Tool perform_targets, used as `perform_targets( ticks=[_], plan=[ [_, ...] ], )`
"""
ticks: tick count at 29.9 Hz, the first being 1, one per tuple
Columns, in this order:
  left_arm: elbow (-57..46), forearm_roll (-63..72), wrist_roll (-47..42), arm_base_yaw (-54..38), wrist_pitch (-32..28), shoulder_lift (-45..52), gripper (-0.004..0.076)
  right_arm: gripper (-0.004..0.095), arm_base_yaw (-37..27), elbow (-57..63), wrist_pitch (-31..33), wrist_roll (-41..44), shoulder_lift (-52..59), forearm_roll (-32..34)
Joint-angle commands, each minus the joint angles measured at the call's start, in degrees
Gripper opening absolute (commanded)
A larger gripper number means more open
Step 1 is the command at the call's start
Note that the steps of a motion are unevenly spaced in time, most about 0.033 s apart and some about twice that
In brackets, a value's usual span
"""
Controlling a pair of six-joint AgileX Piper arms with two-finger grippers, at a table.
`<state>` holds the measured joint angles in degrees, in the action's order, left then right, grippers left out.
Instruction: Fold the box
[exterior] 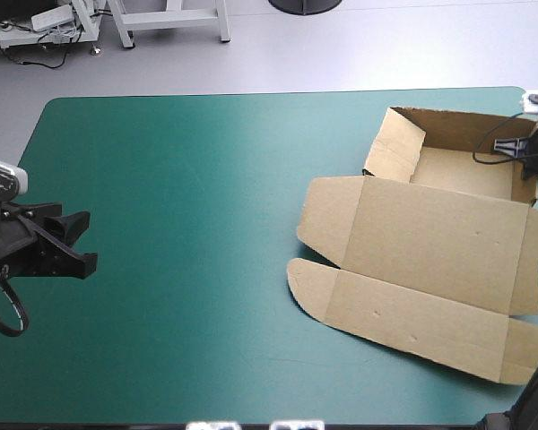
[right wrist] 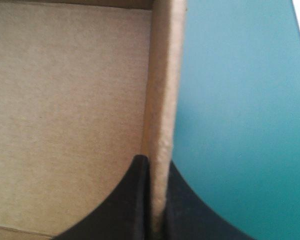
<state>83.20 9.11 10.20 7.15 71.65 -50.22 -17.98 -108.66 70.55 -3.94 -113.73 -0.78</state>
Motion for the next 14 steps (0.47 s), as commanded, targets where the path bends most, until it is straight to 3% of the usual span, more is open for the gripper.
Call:
perform_targets(
  ticks=[1, 7, 14],
  plan=[
    [1.0, 1.0, 0.0, -0.1, -2.9, 0.0, 0.0279, -0.0022, -0.3, 6.8, -0.4, -1.5, 3.6, 0.2],
    [1.0, 1.3, 0.0, -0.1, -2.5, 0.0, 0.0279, -0.0022, -0.3, 16.7, -4.5, -2.4, 3.6, -1.0],
    [1.0, 1.7, 0.0, -0.1, -2.5, 0.0, 0.0279, -0.0021, -0.3, 17.4, -5.4, -4.4, 3.6, -0.8]
  ],
)
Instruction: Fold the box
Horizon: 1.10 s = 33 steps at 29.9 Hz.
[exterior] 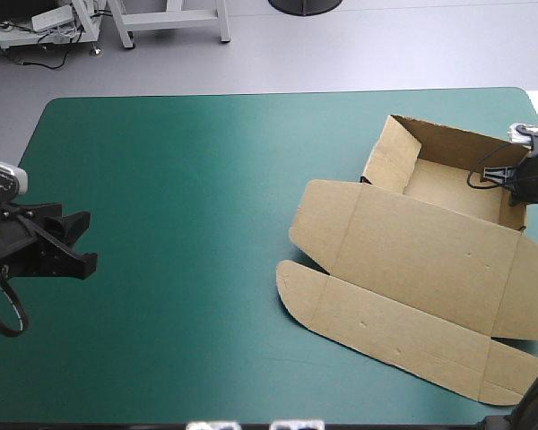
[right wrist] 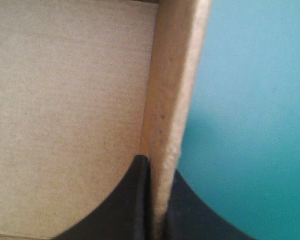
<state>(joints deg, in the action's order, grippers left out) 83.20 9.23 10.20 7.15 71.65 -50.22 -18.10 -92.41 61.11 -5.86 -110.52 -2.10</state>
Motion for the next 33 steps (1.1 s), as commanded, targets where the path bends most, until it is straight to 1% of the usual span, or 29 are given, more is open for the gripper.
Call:
perform_targets(
  ticks=[1, 3, 5, 7, 9, 12, 15, 17, 20, 23, 29, 33],
  plan=[
    [1.0, 1.5, 0.0, -0.1, -2.5, 0.0, 0.0279, -0.0021, -0.1, 1.2, 4.0, -3.0, 0.3, 0.7],
    [1.0, 1.5, 0.0, -0.1, -2.5, 0.0, 0.0279, -0.0021, -0.1, 1.3, 4.0, -5.5, 0.3, 2.1],
    [1.0, 1.5, 0.0, -0.1, -2.5, 0.0, 0.0279, -0.0011, 0.0, 1.3, 4.2, -6.5, 0.3, 5.2],
    [1.0, 1.1, 0.0, -0.1, -2.5, 0.0, 0.0279, 0.0021, 0.1, 1.3, 4.6, -6.7, 0.3, 8.3],
    [1.0, 0.9, 0.0, -0.1, -2.0, 0.0, 0.0279, 0.0063, 0.1, 1.3, 5.1, -6.7, 0.3, 9.7],
    [1.0, 0.9, 0.0, -0.1, -1.2, 0.0, 0.0279, 0.0144, 0.1, 1.3, 5.0, -6.6, 0.3, 9.3],
    [1.0, 0.9, 0.0, -0.1, -1.2, 0.0, 0.0279, 0.0216, 0.1, 1.3, 4.0, -6.6, 0.3, 7.1],
    [1.0, 0.9, 0.0, -0.1, -1.2, 0.0, 0.0279, 0.0245, 0.1, 1.3, 3.5, -6.6, 0.3, 5.2],
    [1.0, 0.9, 0.0, -0.1, -1.4, 0.0, 0.0279, 0.0256, 0.1, 0.8, 3.1, -6.7, 0.3, 3.2],
    [1.0, 0.7, 0.0, -0.1, -1.7, -0.1, 0.0279, 0.0256, 0.1, -1.7, 4.0, -7.1, 0.5, 2.8],
    [1.0, 0.0, 0.0, -0.1, -1.7, -0.1, 0.0279, 0.0256, 0.1, -11.8, 7.2, -7.4, 1.9, 2.1],
    [1.0, -1.1, 0.0, -0.1, -1.7, -0.1, 0.0279, 0.0256, 0.1, -17.6, 7.4, -7.0, 3.2, 1.4]
  ],
)
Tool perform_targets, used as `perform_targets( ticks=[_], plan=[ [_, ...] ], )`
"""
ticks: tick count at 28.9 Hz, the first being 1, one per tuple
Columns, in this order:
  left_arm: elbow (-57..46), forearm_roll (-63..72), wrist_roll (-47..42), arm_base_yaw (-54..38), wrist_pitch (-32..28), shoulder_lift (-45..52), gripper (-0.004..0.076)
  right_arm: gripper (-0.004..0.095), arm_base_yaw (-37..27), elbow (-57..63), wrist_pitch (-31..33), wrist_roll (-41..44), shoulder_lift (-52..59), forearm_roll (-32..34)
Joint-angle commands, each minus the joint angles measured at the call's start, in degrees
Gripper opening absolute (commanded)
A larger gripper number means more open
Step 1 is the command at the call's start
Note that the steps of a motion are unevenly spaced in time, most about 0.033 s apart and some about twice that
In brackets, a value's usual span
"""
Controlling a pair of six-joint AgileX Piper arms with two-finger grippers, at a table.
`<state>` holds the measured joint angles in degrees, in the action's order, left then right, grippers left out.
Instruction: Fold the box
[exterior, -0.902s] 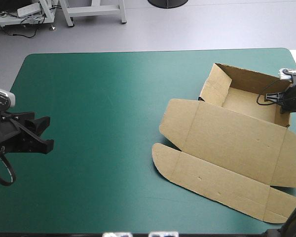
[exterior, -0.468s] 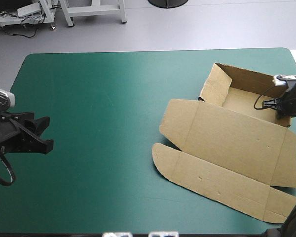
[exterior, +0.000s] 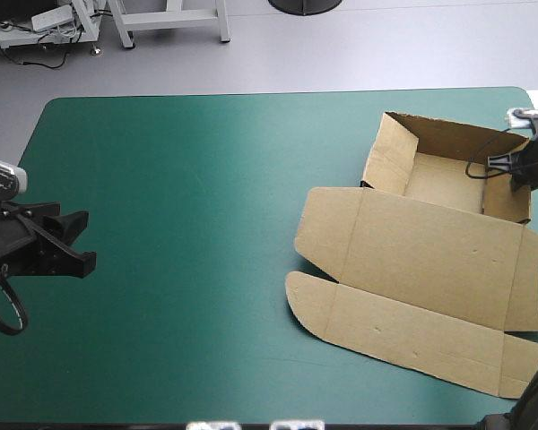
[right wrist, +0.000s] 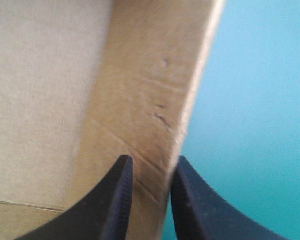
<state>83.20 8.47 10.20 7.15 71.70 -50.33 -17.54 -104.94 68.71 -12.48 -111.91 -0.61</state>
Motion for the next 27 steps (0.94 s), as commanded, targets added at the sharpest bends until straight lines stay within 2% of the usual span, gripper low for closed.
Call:
perform_targets(
  ticks=[1, 13, 27],
  plan=[
    [1.0, -0.8, 0.0, -0.1, -1.7, 0.0, 0.0279, 0.0256, -0.6, -6.4, -0.2, -0.4, 4.9, -0.9],
    [1.0, -3.4, 0.0, -0.1, -2.2, 0.0, 0.0279, 0.025, -0.6, -10.2, 1.4, -1.5, 9.3, -11.5],
    [1.0, -4.8, 1.2, -0.1, -1.7, 0.0, 0.0279, 0.0245, -0.6, -10.1, 2.8, -1.9, 17.1, -14.5]
  ],
)
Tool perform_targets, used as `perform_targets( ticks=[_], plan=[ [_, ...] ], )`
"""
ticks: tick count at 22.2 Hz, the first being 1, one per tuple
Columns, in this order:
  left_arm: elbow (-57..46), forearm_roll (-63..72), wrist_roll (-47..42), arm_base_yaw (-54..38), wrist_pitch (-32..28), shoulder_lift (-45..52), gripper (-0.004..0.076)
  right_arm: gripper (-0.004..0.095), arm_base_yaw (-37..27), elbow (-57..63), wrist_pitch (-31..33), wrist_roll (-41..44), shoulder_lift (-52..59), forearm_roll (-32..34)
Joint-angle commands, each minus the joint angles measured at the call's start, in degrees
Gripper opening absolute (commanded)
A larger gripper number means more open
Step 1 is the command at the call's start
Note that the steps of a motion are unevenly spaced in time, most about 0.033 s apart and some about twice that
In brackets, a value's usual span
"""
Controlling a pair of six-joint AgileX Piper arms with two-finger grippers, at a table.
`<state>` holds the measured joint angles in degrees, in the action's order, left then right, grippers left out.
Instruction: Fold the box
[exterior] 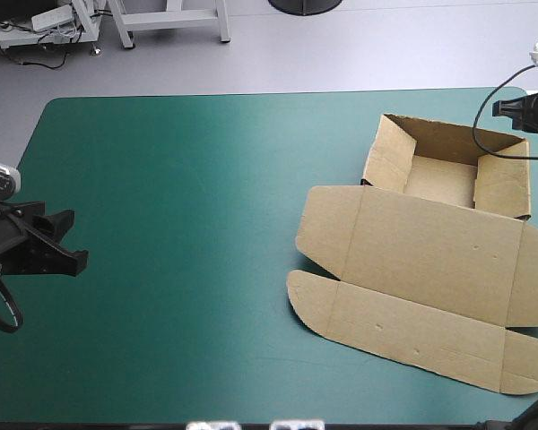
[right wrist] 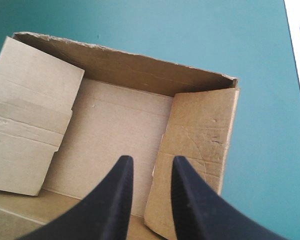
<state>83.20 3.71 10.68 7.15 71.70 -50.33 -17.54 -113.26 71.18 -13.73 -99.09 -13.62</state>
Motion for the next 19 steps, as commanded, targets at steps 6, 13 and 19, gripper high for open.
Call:
perform_targets(
  ticks=[6, 13, 19],
  plan=[
    [1.0, 0.0, 0.7, -0.1, -1.7, 0.0, 0.0279, 0.0205, -0.6, -1.7, 0.4, -2.7, 11.8, -6.6],
    [1.0, -0.7, 0.7, -0.1, -0.9, 1.3, 0.0279, 0.0206, -0.6, -1.4, 0.4, -4.2, 26.0, -6.0],
    [0.9, -4.1, 0.7, 2.2, -0.8, 5.9, 0.0279, 0.0206, -0.6, 10.0, -0.5, -5.6, 40.7, -5.9]
  ],
)
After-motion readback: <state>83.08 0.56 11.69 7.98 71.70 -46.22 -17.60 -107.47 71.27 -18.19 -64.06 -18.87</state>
